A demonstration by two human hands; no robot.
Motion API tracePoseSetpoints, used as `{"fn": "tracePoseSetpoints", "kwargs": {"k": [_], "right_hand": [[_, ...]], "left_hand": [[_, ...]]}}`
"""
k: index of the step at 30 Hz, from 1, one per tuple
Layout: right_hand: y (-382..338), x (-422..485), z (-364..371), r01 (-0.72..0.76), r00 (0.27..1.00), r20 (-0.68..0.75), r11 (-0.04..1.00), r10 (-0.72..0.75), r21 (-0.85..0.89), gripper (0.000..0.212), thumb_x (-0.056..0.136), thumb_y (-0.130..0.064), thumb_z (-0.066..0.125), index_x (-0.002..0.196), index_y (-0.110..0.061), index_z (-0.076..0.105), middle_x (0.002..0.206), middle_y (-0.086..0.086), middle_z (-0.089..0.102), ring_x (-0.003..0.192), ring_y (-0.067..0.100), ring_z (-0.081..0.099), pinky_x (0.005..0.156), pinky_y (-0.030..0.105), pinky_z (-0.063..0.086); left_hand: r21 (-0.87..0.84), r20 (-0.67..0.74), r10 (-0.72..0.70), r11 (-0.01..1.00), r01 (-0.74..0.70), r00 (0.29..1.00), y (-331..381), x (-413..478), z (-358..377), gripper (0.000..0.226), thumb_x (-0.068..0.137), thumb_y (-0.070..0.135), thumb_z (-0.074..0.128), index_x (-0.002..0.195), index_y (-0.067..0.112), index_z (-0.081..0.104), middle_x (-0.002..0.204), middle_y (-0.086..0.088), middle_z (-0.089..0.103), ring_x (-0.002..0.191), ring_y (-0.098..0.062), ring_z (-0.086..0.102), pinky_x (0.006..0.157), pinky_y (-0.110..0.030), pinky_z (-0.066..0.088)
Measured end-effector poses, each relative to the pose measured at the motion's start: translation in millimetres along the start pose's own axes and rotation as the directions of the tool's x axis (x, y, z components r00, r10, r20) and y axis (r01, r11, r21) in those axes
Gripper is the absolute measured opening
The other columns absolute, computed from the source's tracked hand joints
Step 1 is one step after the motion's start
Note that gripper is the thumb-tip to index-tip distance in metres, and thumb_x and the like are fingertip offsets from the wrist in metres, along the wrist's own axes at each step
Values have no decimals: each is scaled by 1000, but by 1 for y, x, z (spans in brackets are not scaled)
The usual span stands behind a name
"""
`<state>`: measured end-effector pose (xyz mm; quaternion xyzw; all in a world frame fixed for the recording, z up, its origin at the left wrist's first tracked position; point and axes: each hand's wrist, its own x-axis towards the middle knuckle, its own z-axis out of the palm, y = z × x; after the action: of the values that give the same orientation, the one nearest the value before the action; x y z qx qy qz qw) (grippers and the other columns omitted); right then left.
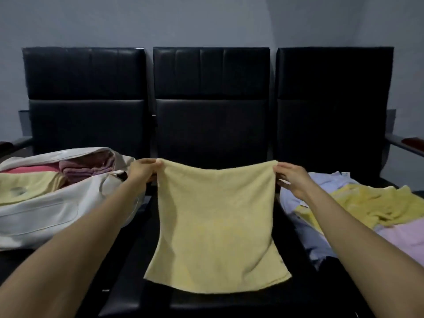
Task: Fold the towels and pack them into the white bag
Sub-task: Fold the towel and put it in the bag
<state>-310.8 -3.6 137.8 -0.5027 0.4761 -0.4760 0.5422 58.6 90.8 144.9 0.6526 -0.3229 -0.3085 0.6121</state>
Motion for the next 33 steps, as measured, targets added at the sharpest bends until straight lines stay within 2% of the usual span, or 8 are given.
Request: {"fn": "tracePoseSetpoints", "kwargs": {"k": [8,11,15,18,21,25,29,33], "right_hand": [[62,-6,-9,-124,991,-37,989,128,76,10,93,-9,59,91,-17,64,90,0,66,85,12,61,78,27,47],[75,-28,-20,-125,992,13,992,125,-6,12,93,-5,56,90,-12,65,92,5,64,89,18,60,81,30,49],[82,-58,-38,-68,983,152,978,99,-196,21,90,1,55,76,-11,62,79,3,64,85,19,61,88,34,48],[85,-70,-52,30,950,297,914,101,-406,19,88,2,61,75,-10,68,74,-3,66,78,13,60,74,21,48],[92,-79,-60,65,903,386,828,188,-556,6,81,-5,74,83,-11,74,85,-2,73,86,12,66,79,19,50],[97,-82,-67,101,873,382,656,302,-748,10,76,-18,80,84,-16,76,90,-3,75,91,11,67,85,19,49],[98,-77,-51,173,968,246,596,42,-784,8,83,-19,73,76,-14,70,82,0,71,84,17,64,74,25,46],[105,-73,-2,326,931,363,514,-31,-793,7,90,-19,62,87,-25,65,103,-6,65,101,15,60,87,26,46]], "left_hand": [[-80,3,-203,976,202,979,-65,0,-1,28,93,10,57,120,4,58,84,-5,57,78,-13,54,75,-30,45],[-96,1,-262,961,261,965,-80,-28,-16,5,92,9,53,95,9,57,83,-6,56,80,-17,55,82,-35,44],[96,66,-315,947,308,947,-96,-65,-40,11,84,13,52,74,12,54,72,-6,51,66,-17,49,65,-29,37],[328,118,-378,888,323,918,-102,-81,-56,15,74,14,58,62,11,51,60,-5,42,54,-17,37,53,-28,28],[555,119,-426,778,296,897,-111,-87,-65,20,79,6,59,60,7,54,55,-6,44,52,-19,38,51,-25,29],[628,83,-372,740,241,925,-124,-85,-63,4,74,2,63,71,3,63,70,-12,58,65,-22,52,57,-25,41],[627,70,-290,757,184,955,-130,-77,-45,18,82,20,69,84,4,61,84,-10,57,77,-22,54,64,-29,40],[736,41,-279,658,160,959,-128,-71,-21,28,83,36,67,81,11,55,86,-3,55,79,-18,53,64,-27,39]]}}
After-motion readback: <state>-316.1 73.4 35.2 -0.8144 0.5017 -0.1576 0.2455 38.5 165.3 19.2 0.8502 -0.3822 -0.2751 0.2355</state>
